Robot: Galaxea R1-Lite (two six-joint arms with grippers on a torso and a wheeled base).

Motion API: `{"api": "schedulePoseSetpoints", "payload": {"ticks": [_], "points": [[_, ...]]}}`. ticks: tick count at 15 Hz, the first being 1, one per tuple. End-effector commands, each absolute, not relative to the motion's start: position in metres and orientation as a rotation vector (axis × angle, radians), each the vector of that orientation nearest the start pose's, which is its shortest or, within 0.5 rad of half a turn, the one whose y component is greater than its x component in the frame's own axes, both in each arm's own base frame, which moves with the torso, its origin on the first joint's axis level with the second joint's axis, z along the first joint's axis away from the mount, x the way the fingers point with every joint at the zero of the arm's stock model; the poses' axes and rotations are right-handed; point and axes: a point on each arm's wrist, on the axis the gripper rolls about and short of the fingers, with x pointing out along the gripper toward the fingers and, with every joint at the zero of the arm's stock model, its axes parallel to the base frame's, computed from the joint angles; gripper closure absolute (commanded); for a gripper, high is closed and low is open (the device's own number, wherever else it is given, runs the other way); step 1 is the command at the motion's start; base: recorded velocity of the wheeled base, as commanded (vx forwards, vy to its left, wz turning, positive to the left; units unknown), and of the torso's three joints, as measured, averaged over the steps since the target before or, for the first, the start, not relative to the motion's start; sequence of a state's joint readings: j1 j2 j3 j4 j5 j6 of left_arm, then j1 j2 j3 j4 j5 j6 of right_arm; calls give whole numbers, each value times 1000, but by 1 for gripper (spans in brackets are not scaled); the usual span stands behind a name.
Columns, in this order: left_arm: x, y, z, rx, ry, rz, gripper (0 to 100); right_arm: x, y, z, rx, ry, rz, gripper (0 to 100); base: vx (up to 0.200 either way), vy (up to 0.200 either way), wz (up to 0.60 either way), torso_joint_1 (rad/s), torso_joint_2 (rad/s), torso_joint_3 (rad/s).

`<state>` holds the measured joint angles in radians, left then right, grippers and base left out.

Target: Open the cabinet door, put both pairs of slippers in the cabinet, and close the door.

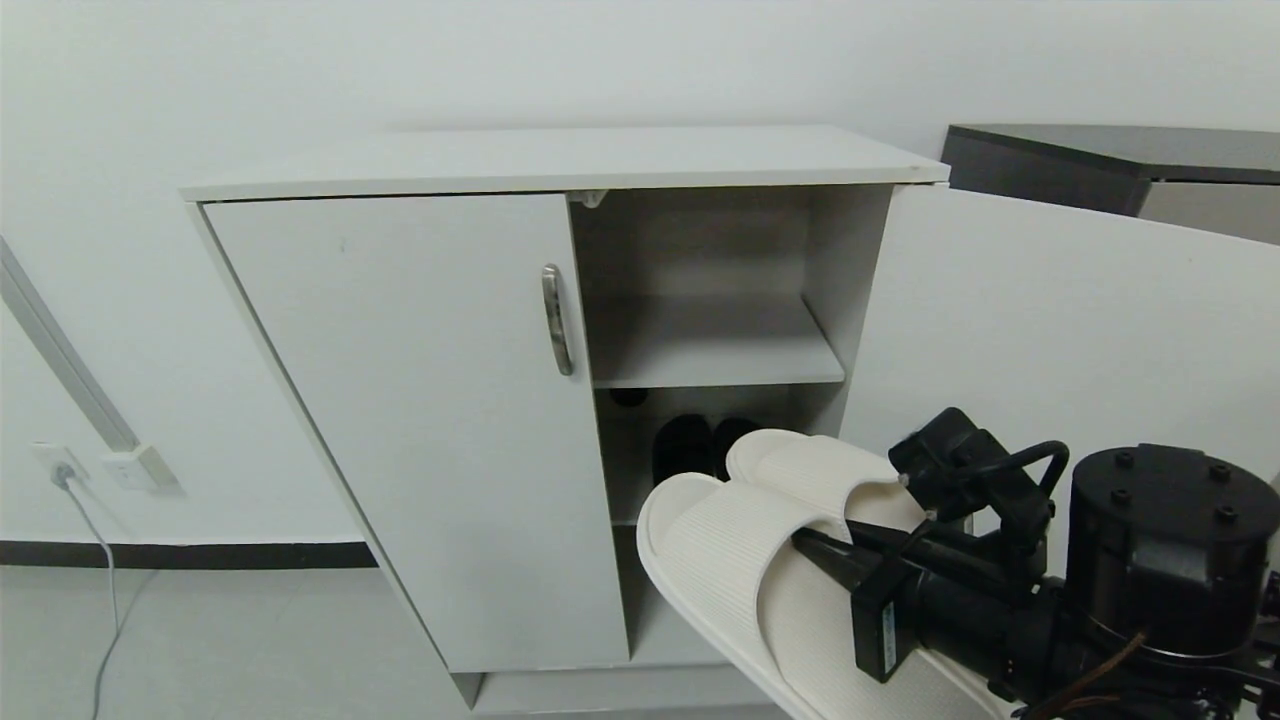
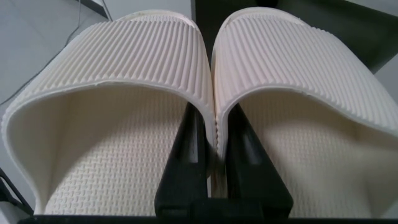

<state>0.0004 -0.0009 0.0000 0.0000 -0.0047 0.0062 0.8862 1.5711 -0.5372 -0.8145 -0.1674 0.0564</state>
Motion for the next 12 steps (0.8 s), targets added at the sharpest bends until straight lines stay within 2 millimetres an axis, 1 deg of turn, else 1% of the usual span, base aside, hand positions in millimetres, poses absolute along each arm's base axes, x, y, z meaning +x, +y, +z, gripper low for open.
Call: {"api": "schedulePoseSetpoints", "payload": {"ticks": [1,10,12], "points": [[-23,0,75,6,0,-3,100,163,195,165,-61,218,712,100,0,0,0,0,0,0],[-23,0,75,6,0,-3,100,165,197,158,-75,241,707,100,0,0,0,0,0,0],[-23,0,75,5,0,-2,100,167,200,154,-85,250,707,100,0,0,0,-7,176,149]]}}
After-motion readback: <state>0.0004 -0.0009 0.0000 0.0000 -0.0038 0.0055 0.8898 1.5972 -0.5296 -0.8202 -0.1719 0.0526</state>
